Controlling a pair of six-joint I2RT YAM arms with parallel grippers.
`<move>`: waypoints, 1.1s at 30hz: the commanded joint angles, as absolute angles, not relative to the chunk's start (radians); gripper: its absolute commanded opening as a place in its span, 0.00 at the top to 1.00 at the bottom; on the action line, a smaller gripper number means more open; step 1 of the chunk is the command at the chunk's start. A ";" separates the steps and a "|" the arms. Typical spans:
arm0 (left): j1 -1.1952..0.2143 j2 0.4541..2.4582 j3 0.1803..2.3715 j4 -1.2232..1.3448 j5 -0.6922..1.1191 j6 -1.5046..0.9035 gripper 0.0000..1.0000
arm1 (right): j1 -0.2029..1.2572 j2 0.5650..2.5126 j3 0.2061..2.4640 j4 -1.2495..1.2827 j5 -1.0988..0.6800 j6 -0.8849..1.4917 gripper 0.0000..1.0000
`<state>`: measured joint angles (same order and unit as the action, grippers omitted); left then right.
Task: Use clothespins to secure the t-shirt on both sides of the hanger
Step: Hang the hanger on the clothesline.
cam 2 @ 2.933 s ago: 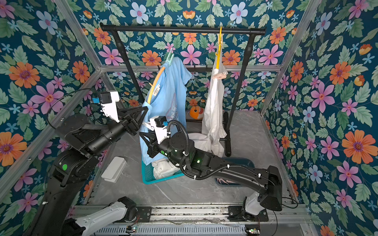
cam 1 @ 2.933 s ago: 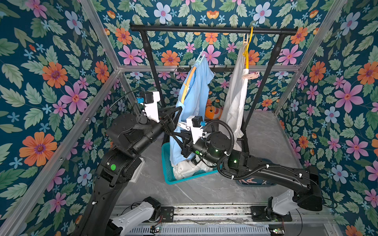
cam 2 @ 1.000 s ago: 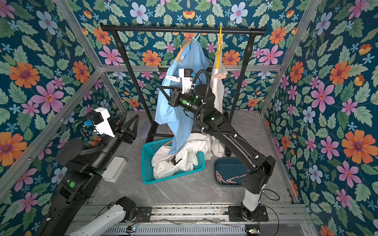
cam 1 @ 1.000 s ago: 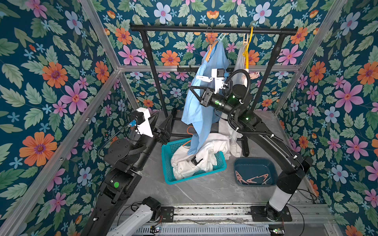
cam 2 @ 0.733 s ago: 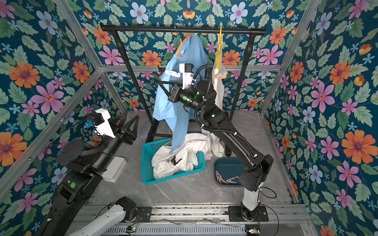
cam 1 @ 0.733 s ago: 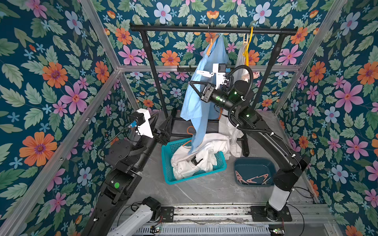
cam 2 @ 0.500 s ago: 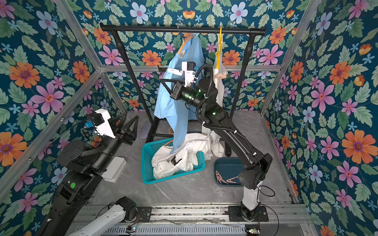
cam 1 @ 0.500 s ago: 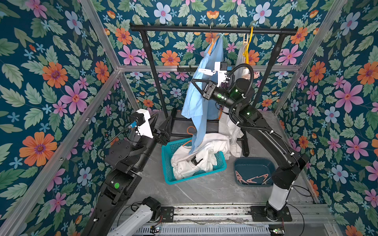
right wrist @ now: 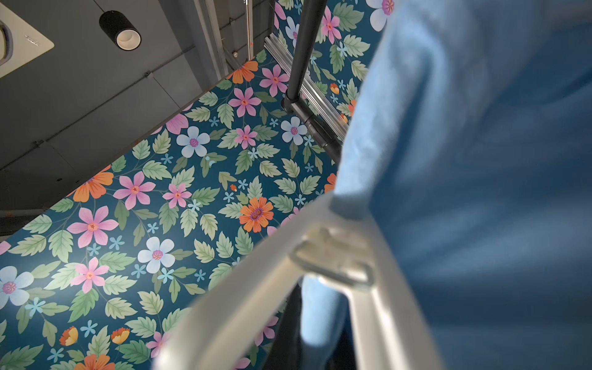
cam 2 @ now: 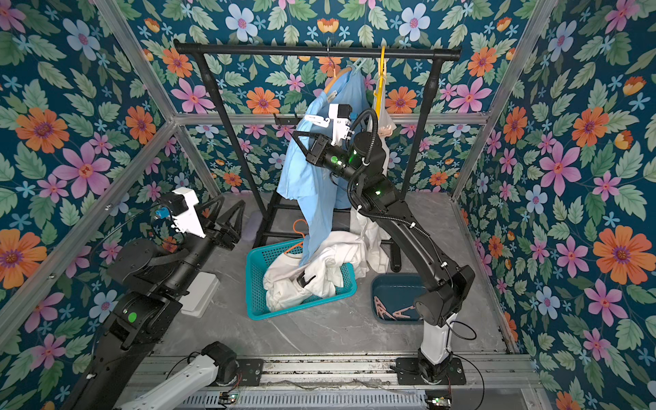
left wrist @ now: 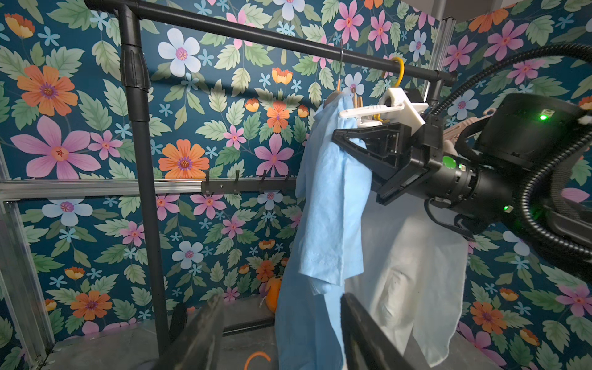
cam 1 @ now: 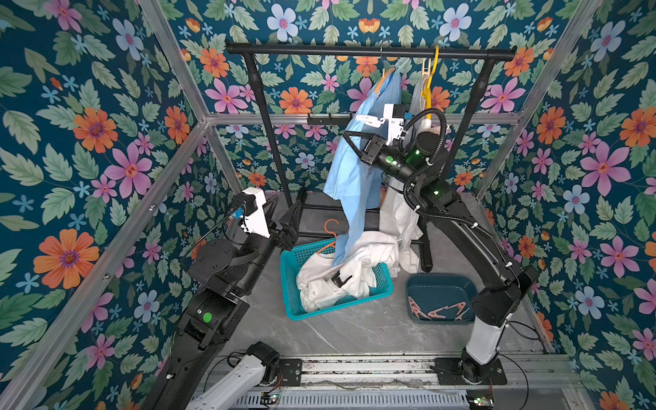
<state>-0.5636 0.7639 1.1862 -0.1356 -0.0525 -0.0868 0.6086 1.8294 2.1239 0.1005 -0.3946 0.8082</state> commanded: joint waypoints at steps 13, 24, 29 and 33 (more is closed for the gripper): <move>-0.563 0.773 1.190 -0.144 -0.061 -0.105 0.37 | 0.600 1.707 1.947 0.212 -0.397 0.835 0.90; -0.563 0.762 1.185 -0.273 -0.152 -0.175 0.33 | 0.601 1.610 1.877 0.184 -0.384 0.812 0.34; -0.563 0.776 1.195 -0.419 -0.202 -0.270 0.29 | 0.607 1.553 1.818 0.172 -0.374 0.808 0.19; -0.563 0.782 1.163 -0.503 -0.212 -0.321 0.28 | 0.635 1.484 1.767 0.118 -0.325 0.742 0.11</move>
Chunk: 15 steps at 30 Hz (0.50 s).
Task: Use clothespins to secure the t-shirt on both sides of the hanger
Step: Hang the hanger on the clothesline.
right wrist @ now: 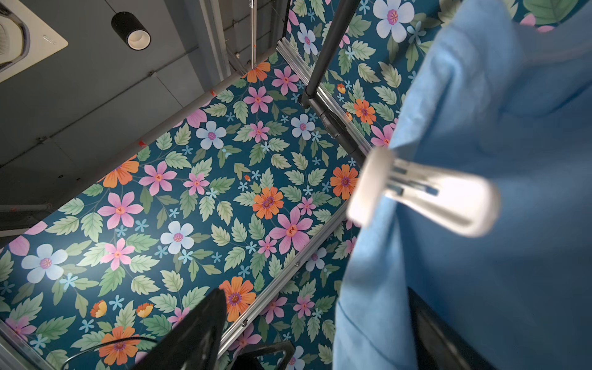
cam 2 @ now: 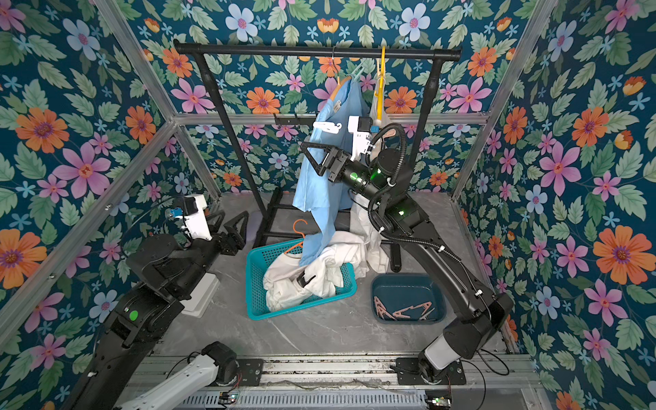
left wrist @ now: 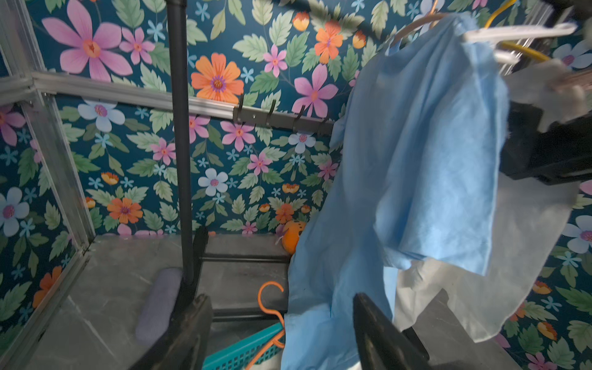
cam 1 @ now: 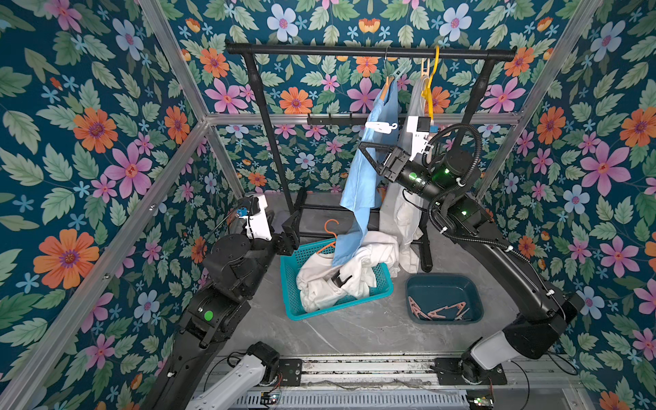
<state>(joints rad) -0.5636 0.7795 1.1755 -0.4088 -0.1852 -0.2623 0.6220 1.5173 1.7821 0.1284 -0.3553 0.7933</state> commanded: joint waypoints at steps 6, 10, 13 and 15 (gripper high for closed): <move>-0.563 0.827 1.130 -0.563 -0.189 -0.339 0.34 | 0.656 1.377 1.694 0.024 -0.273 0.714 0.05; -0.563 0.888 1.105 -0.573 -0.163 -0.333 0.34 | 0.674 1.293 1.622 -0.027 -0.215 0.695 0.01; -0.563 0.941 1.088 -0.592 -0.145 -0.339 0.33 | 0.689 1.218 1.551 -0.059 -0.197 0.684 0.00; -0.563 0.966 1.076 -0.603 -0.165 -0.348 0.32 | 0.698 1.169 1.506 -0.087 -0.190 0.666 0.00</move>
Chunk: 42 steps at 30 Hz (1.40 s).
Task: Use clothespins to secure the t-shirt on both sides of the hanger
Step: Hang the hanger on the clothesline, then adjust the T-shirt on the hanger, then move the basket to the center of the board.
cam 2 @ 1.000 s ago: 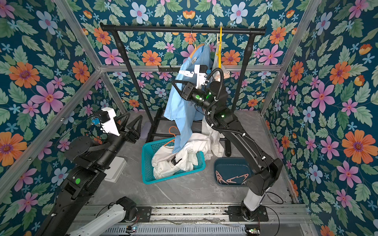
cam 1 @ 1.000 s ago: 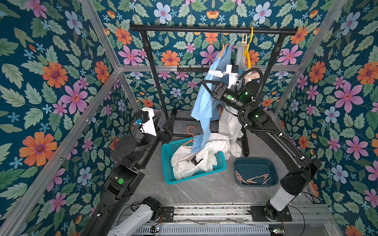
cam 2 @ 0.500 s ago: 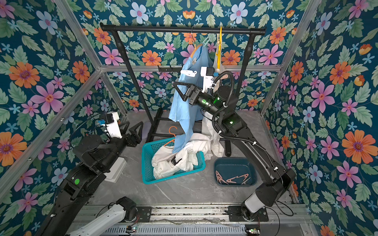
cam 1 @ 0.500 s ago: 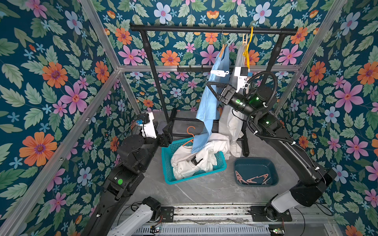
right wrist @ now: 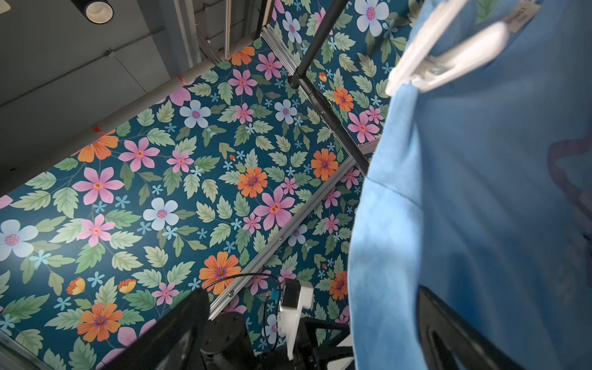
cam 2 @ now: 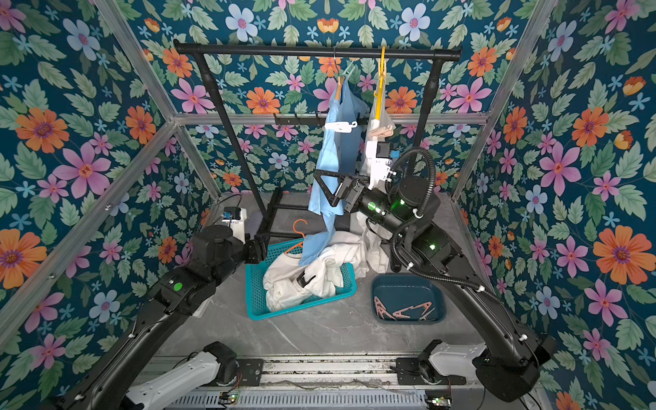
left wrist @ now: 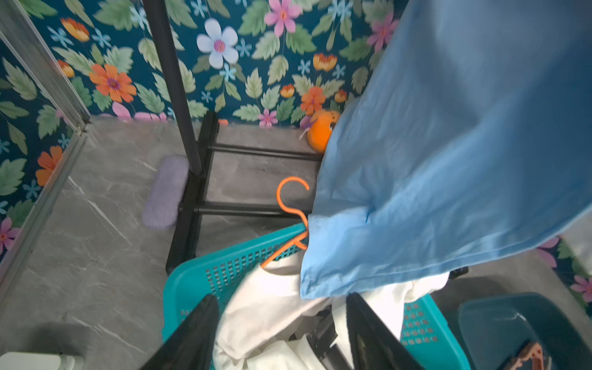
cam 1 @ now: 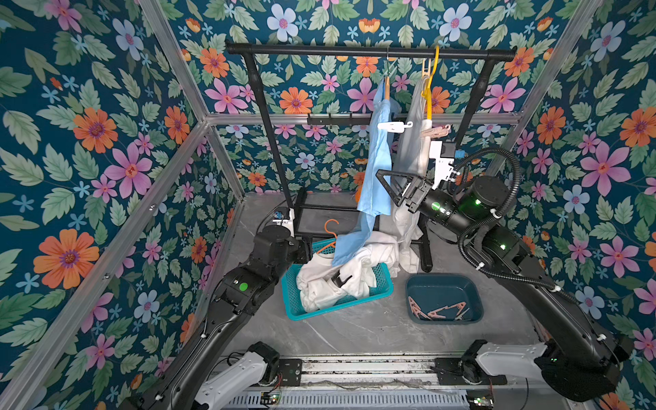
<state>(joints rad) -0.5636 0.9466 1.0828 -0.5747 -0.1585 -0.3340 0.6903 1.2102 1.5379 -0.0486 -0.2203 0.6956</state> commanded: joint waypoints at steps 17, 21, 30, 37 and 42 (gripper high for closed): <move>-0.468 1.301 1.039 -0.470 -0.061 -0.227 0.33 | 0.782 0.845 1.219 -0.498 -0.117 0.684 0.18; -0.400 1.313 1.028 -0.404 -0.002 -0.234 0.33 | 0.782 0.824 1.058 -0.556 -0.015 0.759 0.24; -0.391 1.291 1.005 -0.414 0.010 -0.215 0.32 | 0.783 1.003 0.870 -0.526 0.144 0.826 0.35; -0.390 1.260 0.991 -0.424 0.019 -0.204 0.32 | 0.783 1.182 0.863 -0.442 0.153 0.846 0.41; -0.390 1.247 0.990 -0.434 0.019 -0.195 0.32 | 0.782 1.262 0.850 -0.403 0.158 0.865 0.48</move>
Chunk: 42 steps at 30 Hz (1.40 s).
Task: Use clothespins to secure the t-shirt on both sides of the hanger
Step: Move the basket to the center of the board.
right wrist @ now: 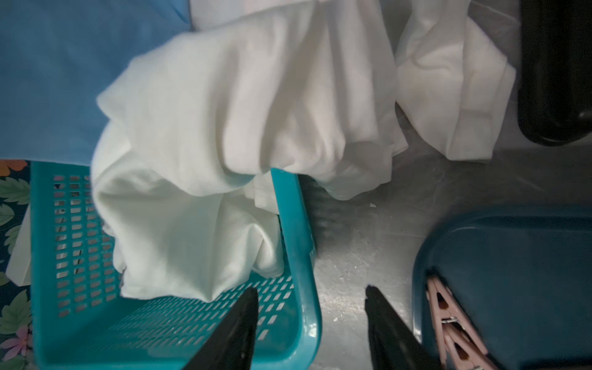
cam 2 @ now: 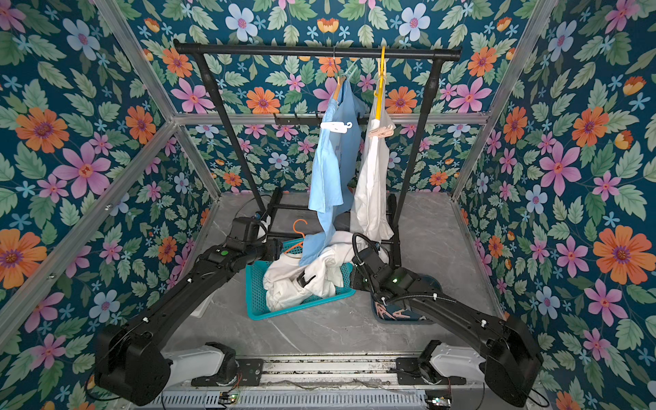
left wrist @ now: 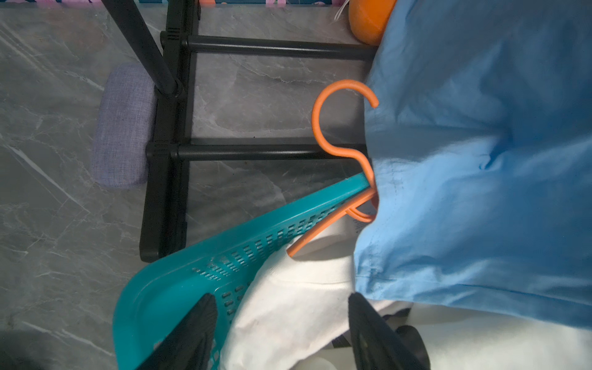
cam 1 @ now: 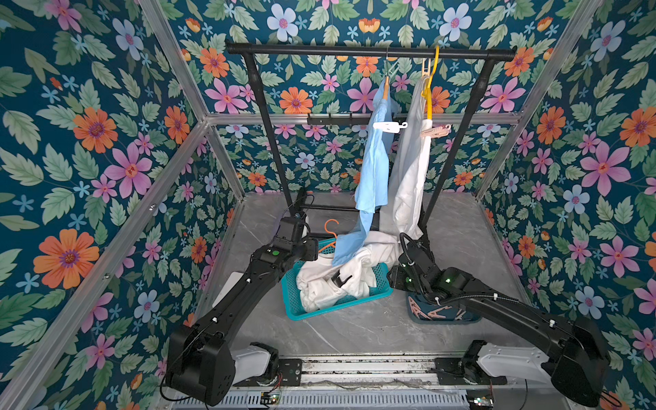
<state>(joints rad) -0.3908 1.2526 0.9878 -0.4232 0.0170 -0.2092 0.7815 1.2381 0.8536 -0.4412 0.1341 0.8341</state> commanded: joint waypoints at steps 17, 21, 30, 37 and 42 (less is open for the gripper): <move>-0.390 1.228 0.967 -0.418 0.005 -0.189 0.31 | 0.840 1.411 0.898 -0.462 0.114 0.904 0.81; -0.390 1.234 0.972 -0.420 0.016 -0.182 0.32 | 0.877 1.382 0.905 -0.541 0.144 0.955 0.92; -0.393 1.216 0.970 -0.407 0.198 -0.111 0.32 | 0.988 1.247 0.848 -0.648 0.186 1.057 0.95; -0.468 1.081 0.891 -0.273 0.510 0.018 0.26 | 1.012 1.186 0.798 -0.684 0.190 1.096 0.95; -0.513 0.990 0.789 -0.064 0.675 -0.029 0.13 | 1.013 1.164 0.792 -0.679 0.203 1.095 0.95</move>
